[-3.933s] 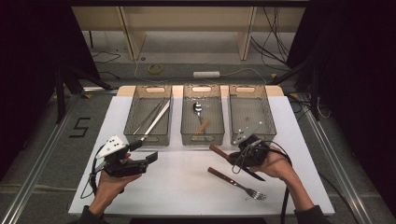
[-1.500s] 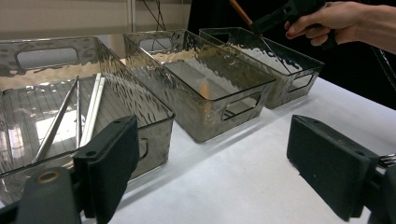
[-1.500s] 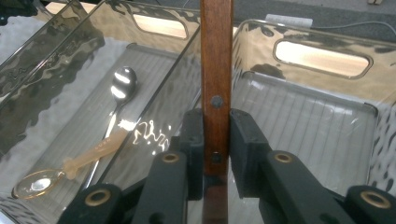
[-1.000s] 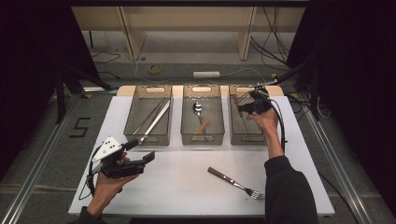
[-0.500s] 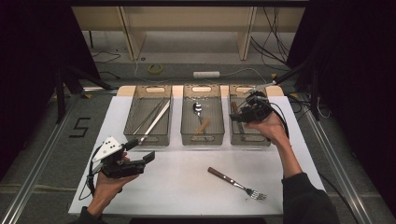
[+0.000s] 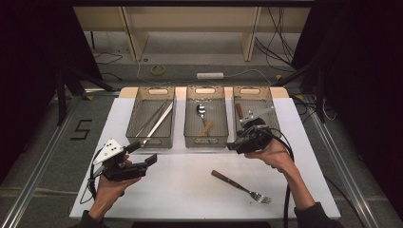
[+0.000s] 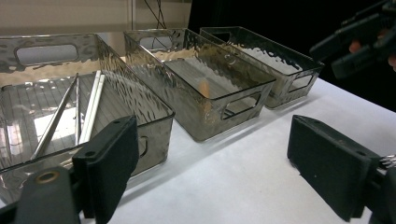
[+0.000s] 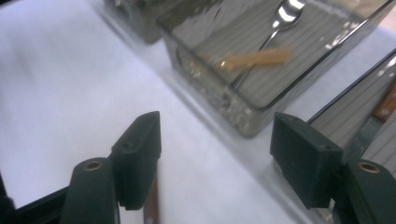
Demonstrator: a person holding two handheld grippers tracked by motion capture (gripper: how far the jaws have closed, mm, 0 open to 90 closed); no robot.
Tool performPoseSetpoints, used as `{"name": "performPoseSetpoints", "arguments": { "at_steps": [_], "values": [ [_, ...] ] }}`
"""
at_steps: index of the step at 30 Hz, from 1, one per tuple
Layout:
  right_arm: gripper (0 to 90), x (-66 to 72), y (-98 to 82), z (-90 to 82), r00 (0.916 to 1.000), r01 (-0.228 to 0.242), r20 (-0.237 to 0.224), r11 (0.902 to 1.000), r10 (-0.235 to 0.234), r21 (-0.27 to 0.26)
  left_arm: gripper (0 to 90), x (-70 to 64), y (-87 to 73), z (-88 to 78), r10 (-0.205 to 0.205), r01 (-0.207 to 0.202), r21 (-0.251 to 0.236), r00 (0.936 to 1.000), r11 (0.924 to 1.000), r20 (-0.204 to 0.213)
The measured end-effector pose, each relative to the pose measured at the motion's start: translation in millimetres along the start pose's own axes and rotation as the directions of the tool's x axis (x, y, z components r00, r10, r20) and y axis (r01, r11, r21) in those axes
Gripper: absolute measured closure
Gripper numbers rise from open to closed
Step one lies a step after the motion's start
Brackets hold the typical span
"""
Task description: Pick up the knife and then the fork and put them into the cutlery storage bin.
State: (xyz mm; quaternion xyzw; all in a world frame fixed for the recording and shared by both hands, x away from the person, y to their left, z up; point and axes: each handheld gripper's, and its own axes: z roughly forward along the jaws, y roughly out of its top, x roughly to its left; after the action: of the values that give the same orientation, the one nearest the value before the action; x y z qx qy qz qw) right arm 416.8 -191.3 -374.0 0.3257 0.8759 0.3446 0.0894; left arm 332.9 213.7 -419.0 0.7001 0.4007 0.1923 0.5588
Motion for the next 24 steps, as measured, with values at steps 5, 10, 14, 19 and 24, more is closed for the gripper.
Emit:
{"name": "performPoseSetpoints", "arguments": {
  "at_steps": [5, 10, 14, 19, 24],
  "values": [
    [34.4, 12.7, -6.4, 1.0, 0.9994, 0.031, -0.013, 0.9989, -0.031, 0.034, 16.2, 1.0, -0.4, -1.5, 0.002, -0.002, 0.000, 1.0000, 1.0000, -0.005],
    [33.0, 21.8, -13.1, 3.8, 0.9981, 0.054, -0.035, 0.9953, -0.051, 0.081, 16.2, 1.7, -0.5, -1.9, -0.005, 0.005, -0.003, 1.0000, 1.0000, -0.005],
    [33.0, 26.7, -19.4, 10.8, 0.9973, 0.062, -0.048, 0.9908, -0.056, 0.121, 16.1, 1.6, -0.3, -1.8, -0.004, 0.004, -0.003, 1.0000, 1.0000, -0.002],
    [33.7, 34.7, -28.1, 20.3, 0.9953, 0.083, -0.066, 0.9761, -0.071, 0.201, 16.0, 1.8, -0.3, -1.8, -0.005, 0.005, -0.003, 1.0000, 1.0000, -0.003],
    [35.1, 38.9, -37.1, 26.2, 0.9944, 0.096, -0.068, 0.9629, -0.081, 0.252, 16.0, 1.6, -0.3, -1.7, -0.005, 0.005, -0.002, 1.0000, 1.0000, -0.003]
  ]
}}
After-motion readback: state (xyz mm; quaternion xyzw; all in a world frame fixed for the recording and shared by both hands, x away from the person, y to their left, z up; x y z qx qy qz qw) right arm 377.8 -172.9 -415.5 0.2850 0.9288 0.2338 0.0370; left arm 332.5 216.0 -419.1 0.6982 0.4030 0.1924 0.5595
